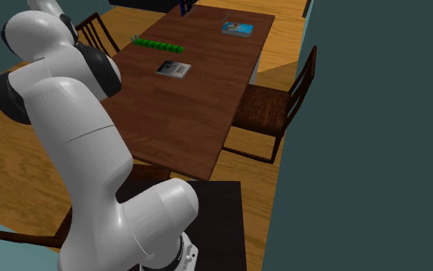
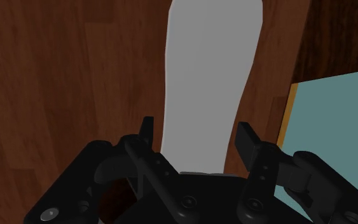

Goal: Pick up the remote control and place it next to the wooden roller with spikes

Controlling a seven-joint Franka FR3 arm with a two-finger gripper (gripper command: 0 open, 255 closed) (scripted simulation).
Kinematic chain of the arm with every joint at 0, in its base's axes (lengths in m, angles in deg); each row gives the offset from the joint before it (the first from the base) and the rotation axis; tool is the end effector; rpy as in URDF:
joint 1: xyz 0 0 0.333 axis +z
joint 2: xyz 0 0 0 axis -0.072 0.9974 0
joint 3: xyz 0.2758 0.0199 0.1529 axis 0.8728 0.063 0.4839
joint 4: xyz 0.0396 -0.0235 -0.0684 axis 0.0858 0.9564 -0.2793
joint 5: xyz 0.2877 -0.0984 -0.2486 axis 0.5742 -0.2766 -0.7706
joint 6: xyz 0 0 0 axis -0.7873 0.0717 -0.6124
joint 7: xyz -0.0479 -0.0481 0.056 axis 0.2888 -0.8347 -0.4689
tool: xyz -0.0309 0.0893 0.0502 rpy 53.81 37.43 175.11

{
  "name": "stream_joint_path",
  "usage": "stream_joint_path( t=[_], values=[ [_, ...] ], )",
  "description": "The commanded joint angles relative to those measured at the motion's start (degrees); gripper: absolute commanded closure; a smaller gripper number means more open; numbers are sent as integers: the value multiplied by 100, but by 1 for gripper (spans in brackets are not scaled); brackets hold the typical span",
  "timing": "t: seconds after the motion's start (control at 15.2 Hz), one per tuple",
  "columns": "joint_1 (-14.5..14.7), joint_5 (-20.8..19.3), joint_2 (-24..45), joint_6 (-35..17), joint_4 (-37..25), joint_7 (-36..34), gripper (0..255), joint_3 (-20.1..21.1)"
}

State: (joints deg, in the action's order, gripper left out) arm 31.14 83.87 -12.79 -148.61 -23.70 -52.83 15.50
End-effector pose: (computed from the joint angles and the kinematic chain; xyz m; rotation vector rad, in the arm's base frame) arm 0.6406 0.4250 0.3334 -2.5741 -1.7617 0.0054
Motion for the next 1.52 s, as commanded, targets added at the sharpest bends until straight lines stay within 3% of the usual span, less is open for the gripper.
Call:
stream_joint_path(
  t=[0.0, 1.45],
  values=[
    [7, 3, 45, -134, 83, -2, 255, 3],
    [2, 40, 825, -1260, 429, 40, 255, 32]
  ],
)
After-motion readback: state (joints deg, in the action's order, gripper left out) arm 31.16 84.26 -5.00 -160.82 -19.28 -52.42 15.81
